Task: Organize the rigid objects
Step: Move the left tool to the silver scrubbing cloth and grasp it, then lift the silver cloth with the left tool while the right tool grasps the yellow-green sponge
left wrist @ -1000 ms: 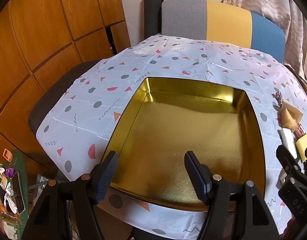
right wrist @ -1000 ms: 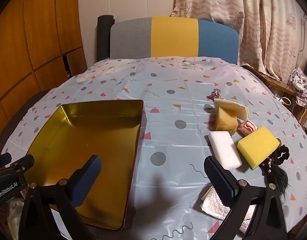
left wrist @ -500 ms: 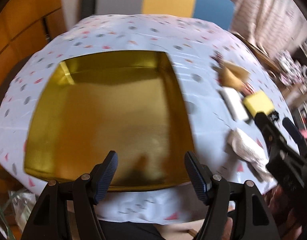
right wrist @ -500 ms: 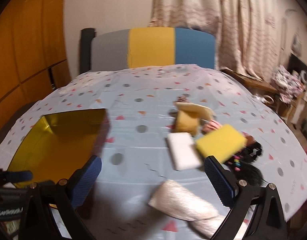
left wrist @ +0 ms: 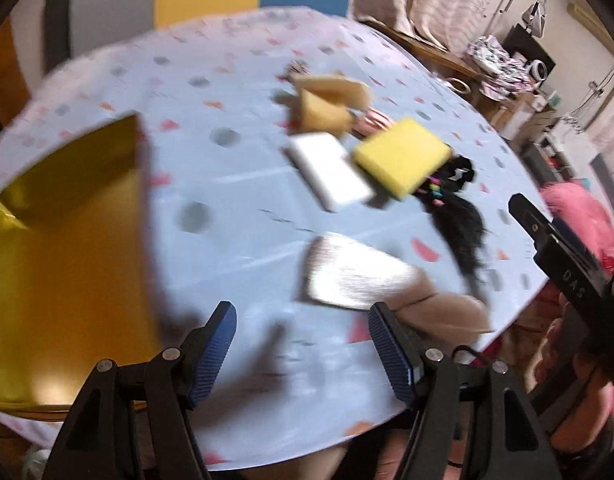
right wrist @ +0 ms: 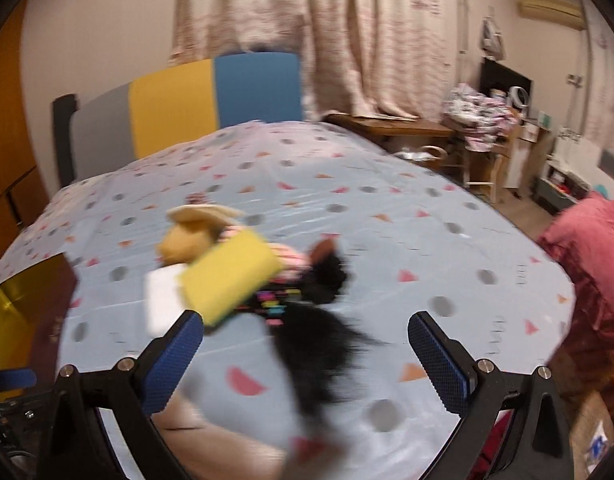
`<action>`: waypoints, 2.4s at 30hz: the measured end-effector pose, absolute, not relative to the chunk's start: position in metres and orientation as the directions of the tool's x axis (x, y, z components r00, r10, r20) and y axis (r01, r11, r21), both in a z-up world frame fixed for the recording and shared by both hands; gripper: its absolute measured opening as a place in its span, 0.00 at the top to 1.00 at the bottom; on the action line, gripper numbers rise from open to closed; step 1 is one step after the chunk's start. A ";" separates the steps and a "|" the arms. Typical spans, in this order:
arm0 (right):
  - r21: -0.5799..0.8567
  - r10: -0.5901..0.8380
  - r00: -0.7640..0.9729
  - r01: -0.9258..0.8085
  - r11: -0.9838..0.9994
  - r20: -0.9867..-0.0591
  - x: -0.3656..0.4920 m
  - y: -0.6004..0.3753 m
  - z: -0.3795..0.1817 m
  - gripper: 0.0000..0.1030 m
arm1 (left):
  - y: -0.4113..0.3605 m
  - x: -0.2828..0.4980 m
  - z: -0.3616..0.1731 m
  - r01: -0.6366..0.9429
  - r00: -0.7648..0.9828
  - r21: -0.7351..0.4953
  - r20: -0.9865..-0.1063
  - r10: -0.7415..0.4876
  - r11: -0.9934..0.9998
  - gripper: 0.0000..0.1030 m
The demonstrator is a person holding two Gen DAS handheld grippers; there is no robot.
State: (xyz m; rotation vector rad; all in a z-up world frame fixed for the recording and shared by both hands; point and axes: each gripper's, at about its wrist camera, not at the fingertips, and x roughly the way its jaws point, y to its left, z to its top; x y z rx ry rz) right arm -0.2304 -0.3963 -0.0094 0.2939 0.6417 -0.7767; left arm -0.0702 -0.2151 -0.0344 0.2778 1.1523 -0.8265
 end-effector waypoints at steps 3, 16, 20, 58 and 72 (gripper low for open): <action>-0.001 -0.604 0.493 0.774 0.633 -0.626 -0.254 -0.415 -0.011 0.00 | -0.233 -0.079 -0.045 0.708 0.100 -0.244 -0.894 -0.437 0.662 0.34; 0.073 -0.621 0.458 0.837 0.542 -0.635 -0.302 -0.448 -0.021 0.00 | -0.294 -0.099 -0.091 0.637 -0.029 -0.370 -0.888 -0.458 0.677 0.36; 0.094 -0.584 0.490 0.812 0.576 -0.647 -0.293 -0.443 -0.031 0.00 | -0.299 -0.097 -0.097 0.625 -0.009 -0.378 -0.879 -0.477 0.683 0.38; 0.136 -0.233 0.583 0.519 0.844 -0.778 -0.096 -0.442 -0.082 0.00 | -0.229 -0.057 -0.094 0.635 0.054 -0.430 -0.804 -0.592 0.642 0.63; 0.362 -0.111 0.693 0.498 0.788 -0.712 -0.109 -0.443 -0.086 0.78 | -0.228 -0.061 -0.090 0.668 0.064 -0.411 -0.799 -0.598 0.621 0.66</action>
